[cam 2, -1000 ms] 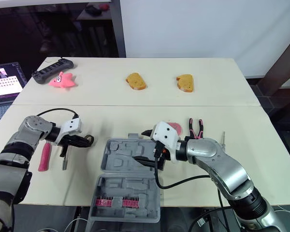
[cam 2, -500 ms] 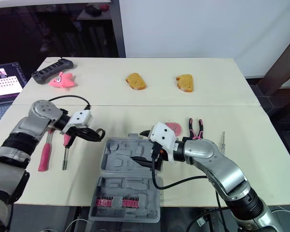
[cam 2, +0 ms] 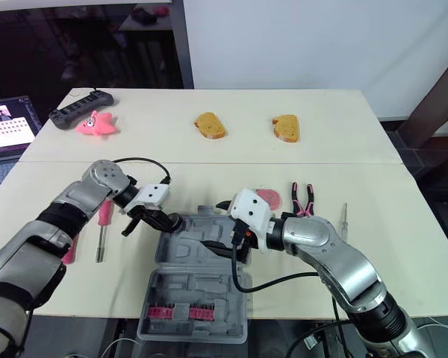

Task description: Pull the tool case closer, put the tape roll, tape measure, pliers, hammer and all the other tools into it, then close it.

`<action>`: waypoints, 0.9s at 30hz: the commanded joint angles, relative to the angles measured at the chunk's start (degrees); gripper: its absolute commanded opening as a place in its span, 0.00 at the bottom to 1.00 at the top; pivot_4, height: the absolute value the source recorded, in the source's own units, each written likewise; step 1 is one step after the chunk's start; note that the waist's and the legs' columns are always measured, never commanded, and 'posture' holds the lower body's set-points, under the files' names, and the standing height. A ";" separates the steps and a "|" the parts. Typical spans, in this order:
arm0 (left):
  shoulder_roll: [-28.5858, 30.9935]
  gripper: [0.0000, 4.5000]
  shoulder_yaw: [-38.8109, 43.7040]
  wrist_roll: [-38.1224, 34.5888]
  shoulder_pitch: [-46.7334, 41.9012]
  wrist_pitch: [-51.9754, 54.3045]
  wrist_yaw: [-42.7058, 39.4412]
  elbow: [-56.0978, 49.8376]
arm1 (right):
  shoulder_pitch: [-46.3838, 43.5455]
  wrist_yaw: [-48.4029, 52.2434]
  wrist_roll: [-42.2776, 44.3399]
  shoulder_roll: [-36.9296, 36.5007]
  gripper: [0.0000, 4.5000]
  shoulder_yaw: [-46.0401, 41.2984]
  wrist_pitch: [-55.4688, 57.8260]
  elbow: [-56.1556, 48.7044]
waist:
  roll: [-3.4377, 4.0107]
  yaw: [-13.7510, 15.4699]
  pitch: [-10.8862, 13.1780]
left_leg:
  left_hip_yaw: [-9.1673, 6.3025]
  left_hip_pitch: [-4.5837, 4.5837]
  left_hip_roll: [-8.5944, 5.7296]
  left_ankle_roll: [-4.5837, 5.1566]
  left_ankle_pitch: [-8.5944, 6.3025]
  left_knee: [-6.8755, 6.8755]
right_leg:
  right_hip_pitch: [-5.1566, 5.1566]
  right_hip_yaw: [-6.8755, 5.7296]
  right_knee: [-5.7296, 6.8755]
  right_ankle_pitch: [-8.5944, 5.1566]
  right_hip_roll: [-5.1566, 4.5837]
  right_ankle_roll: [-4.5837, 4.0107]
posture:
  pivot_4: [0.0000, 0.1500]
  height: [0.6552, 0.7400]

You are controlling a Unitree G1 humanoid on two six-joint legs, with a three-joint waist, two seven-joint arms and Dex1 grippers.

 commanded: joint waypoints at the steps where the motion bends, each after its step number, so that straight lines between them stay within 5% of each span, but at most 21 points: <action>1: -0.11 0.00 -0.22 1.93 -1.15 -2.77 -0.21 1.36 | 0.22 -0.56 0.45 0.49 1.00 -0.82 0.05 -2.74 | 0.00 0.00 0.00 | 0.00 0.00 0.00 0.00 0.00 0.00 | 0.00 0.00 0.00 0.00 0.00 0.00 | 1.00 1.00; 15: -1.63 0.00 0.89 3.84 -1.95 -2.99 -0.21 2.33 | 1.02 -2.19 0.82 0.98 1.00 -1.40 0.91 -3.68 | 0.00 0.03 0.00 | -0.01 -0.01 0.00 0.00 0.00 0.01 | 0.01 0.00 0.00 0.00 0.00 0.00 | 1.00 1.00; 20: -2.51 0.44 2.87 4.26 -2.59 -3.53 -0.20 2.76 | 0.98 -2.29 0.89 1.03 1.00 -1.50 0.86 -3.53 | 0.00 0.05 0.00 | -0.01 -0.01 0.00 0.00 0.00 0.01 | 0.00 0.00 0.00 0.00 0.00 0.00 | 1.00 1.00; 27: -0.72 0.44 3.52 -0.27 -3.08 0.04 -0.21 -1.59 | 1.32 -2.27 1.03 0.86 1.00 -1.75 0.88 -3.65 | 0.00 -0.07 0.00 | -0.02 -0.01 0.00 0.00 0.00 0.01 | 0.01 0.00 0.00 0.00 0.00 0.00 | 1.00 1.00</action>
